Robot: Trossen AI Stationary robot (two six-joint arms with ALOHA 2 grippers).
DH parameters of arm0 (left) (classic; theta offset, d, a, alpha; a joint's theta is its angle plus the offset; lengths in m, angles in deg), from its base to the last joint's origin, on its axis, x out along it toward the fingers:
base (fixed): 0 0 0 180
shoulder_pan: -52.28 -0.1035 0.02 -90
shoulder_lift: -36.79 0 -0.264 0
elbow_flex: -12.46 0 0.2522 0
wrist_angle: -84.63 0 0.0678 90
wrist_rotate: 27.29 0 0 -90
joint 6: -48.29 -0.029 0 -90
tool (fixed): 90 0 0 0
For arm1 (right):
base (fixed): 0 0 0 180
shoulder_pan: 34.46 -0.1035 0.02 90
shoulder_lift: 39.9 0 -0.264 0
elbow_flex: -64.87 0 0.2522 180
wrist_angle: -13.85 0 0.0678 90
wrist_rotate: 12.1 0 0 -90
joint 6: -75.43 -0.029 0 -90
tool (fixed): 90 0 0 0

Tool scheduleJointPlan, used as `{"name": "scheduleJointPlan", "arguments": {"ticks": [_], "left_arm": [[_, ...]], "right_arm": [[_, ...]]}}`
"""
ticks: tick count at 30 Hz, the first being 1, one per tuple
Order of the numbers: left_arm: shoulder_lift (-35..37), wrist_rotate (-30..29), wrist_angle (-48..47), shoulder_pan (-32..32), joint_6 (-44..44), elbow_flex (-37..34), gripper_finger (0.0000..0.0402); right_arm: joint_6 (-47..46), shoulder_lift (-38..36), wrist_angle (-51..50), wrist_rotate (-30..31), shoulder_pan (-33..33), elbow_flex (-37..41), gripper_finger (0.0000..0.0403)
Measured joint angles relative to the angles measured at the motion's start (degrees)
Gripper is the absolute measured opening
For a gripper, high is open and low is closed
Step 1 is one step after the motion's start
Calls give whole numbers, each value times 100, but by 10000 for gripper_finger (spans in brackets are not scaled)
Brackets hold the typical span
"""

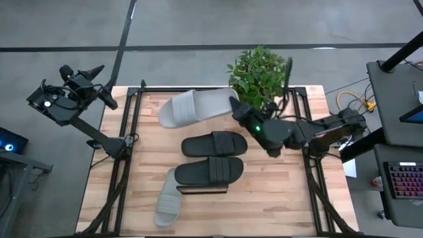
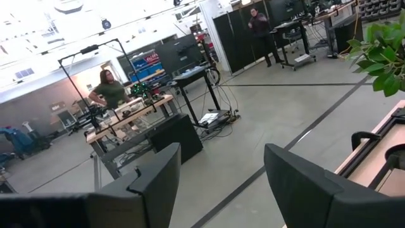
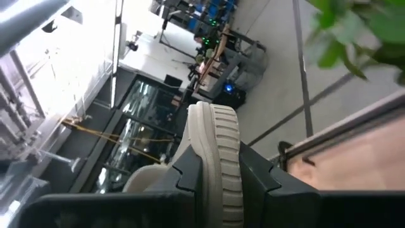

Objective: Pick and place slides into the shelf
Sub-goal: Put the left gray slipper on the shelf

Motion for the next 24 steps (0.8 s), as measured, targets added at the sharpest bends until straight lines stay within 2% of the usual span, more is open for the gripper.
{"name": "scheduleJointPlan", "arguments": {"ticks": [6,13,19,22,24], "left_arm": [[50,2,0,2,-2,-2,212],[63,0,0,2,-4,-2,212],[63,0,0,2,-6,-2,212],[63,0,0,2,-4,-2,212],[63,1,0,2,-4,-2,212]], "right_arm": [[-1893,65,-1382,579,-524,0,49],[-3798,131,-2848,588,-886,0,49],[-5624,131,-4602,451,-990,0,49],[-5810,129,-4935,-22,-979,0,49],[-5810,129,-4951,-57,-953,0,49]]}}
